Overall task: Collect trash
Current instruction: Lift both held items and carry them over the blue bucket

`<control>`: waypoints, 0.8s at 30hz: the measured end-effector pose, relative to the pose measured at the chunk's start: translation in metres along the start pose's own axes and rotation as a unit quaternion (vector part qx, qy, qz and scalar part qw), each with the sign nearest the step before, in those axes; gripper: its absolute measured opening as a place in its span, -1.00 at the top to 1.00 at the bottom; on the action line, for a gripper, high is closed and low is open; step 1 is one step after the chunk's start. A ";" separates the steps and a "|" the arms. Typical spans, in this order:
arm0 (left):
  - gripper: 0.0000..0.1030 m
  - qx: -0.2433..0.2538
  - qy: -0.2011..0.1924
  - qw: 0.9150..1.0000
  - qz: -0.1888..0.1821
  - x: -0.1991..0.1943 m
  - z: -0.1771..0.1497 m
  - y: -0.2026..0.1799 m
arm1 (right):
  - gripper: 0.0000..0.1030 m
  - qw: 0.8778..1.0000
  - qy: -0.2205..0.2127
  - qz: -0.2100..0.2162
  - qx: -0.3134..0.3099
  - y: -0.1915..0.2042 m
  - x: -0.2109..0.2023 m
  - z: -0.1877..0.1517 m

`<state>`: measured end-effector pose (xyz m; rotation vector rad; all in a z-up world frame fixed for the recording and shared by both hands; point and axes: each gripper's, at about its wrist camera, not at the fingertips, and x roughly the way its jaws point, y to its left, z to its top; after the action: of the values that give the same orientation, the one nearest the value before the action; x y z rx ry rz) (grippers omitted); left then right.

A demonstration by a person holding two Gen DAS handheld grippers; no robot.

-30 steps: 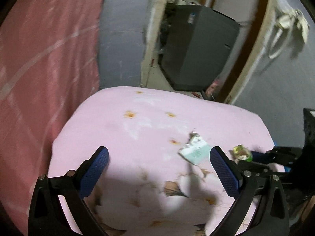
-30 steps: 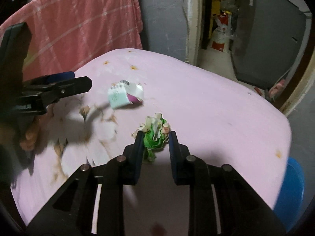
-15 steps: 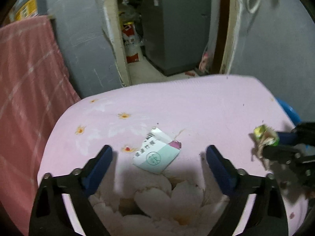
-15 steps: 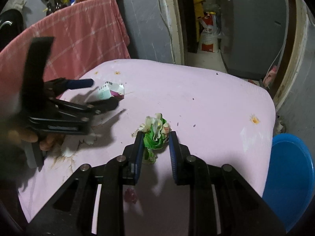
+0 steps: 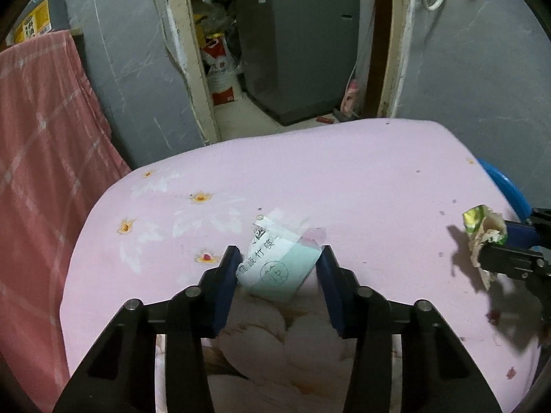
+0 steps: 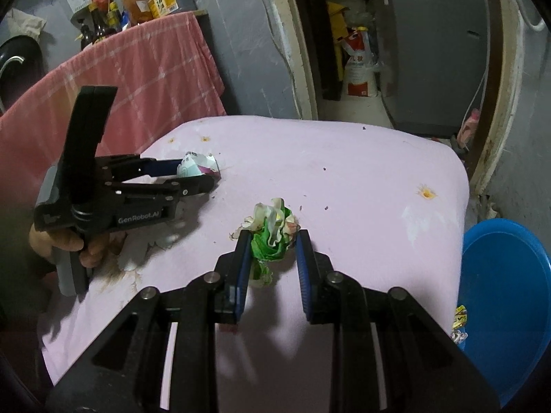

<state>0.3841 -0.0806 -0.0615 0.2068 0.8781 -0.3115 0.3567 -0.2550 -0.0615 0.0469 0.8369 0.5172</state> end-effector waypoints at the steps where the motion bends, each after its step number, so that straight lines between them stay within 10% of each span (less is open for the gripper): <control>1: 0.35 -0.003 -0.002 1.000 -0.003 -0.002 0.000 -0.001 | 0.50 1.000 -0.008 -0.002 0.002 0.001 -0.004 -0.001; 12: 0.35 -0.075 -0.125 0.987 -0.067 -0.069 0.002 -0.023 | 0.48 0.989 -0.142 -0.045 0.001 0.004 -0.078 -0.006; 24: 0.35 -0.071 -0.286 0.947 -0.126 -0.159 0.040 -0.091 | 0.44 0.949 -0.286 -0.130 -0.011 0.001 -0.192 -0.007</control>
<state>0.2866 -0.1486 0.0830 -0.1312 0.3449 -0.5129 0.2448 -0.3425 0.0675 0.0616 0.2599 0.2393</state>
